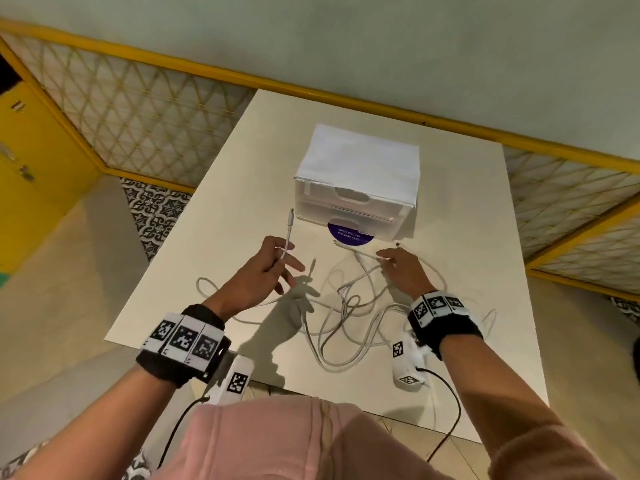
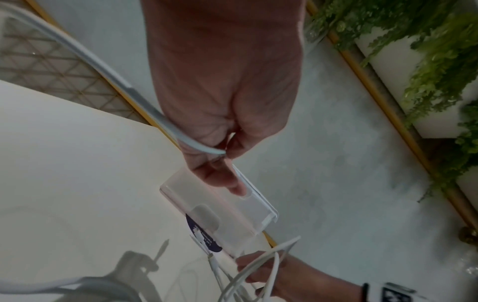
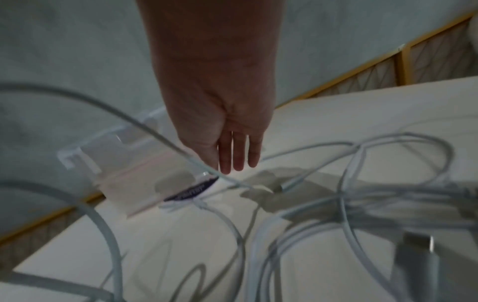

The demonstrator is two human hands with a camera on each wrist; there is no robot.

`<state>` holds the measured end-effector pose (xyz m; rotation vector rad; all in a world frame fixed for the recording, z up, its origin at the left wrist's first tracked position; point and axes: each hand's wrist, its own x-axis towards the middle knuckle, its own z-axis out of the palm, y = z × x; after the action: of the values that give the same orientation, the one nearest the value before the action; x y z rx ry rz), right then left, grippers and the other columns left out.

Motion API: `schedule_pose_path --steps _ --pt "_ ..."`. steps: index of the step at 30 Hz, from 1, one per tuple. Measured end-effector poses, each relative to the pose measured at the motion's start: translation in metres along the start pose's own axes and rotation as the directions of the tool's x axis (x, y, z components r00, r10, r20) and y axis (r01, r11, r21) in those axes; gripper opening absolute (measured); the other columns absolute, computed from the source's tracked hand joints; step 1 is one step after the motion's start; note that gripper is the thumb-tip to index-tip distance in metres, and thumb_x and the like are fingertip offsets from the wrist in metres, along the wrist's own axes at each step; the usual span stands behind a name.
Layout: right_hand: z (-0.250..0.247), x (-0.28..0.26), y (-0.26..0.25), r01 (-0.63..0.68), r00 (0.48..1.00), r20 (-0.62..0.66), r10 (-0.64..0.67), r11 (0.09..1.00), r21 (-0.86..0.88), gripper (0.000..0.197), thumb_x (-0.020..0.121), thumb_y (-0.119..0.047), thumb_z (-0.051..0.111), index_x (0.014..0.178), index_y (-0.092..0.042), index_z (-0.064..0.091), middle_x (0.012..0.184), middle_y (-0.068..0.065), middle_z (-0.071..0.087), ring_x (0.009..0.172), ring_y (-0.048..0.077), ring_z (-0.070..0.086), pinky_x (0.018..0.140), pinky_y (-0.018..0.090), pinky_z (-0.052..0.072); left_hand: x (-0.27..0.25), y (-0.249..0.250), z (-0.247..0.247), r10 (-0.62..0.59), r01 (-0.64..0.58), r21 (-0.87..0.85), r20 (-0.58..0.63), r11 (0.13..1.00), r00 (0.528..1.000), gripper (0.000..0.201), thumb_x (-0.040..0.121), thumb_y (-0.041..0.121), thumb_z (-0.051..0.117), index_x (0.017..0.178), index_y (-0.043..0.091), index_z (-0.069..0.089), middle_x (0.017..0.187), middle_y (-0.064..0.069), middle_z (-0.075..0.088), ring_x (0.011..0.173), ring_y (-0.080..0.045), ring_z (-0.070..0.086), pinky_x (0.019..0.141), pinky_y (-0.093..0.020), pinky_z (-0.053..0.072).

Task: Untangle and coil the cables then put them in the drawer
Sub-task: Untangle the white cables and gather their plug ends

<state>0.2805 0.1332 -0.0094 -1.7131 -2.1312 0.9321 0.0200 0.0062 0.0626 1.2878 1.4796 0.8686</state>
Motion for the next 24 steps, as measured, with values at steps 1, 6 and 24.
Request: schedule_pose_path --steps 1,6,24 --pt "0.006 0.004 0.003 -0.002 1.0 0.023 0.003 0.999 -0.032 0.028 0.091 -0.001 0.053 0.117 0.004 0.062 0.124 0.024 0.061 0.115 0.037 0.057 0.098 0.032 0.037 0.0 0.001 0.0 -0.008 0.008 -0.015 -0.001 1.0 1.0 0.023 0.102 0.008 0.028 0.123 0.013 0.035 0.103 -0.004 0.066 0.062 -0.004 0.056 0.055 -0.017 0.044" --pt "0.025 0.016 0.008 -0.21 0.975 0.06 0.213 0.976 -0.053 0.023 0.083 -0.009 0.065 0.105 -0.006 0.059 0.113 0.021 0.062 0.108 0.036 0.056 0.091 0.038 0.042 0.001 0.006 0.002 -0.07 0.067 -0.099 -0.025 0.993 0.997 0.017 0.103 0.02 0.031 0.116 0.013 0.039 0.081 0.0 0.055 0.053 0.0 0.038 0.048 -0.01 0.033" --pt "-0.037 -0.034 -0.118 0.152 0.985 0.001 -0.174 0.863 0.482 0.019 0.089 -0.003 0.059 0.107 -0.005 0.066 0.079 -0.005 0.064 0.06 -0.006 0.061 0.058 0.011 0.048 0.038 0.032 0.026 0.048 -0.115 -0.406 -0.171 0.907 0.984 0.023 0.103 0.026 0.03 0.097 0.018 0.05 0.097 -0.001 0.069 0.096 -0.016 0.065 0.075 -0.026 0.051"
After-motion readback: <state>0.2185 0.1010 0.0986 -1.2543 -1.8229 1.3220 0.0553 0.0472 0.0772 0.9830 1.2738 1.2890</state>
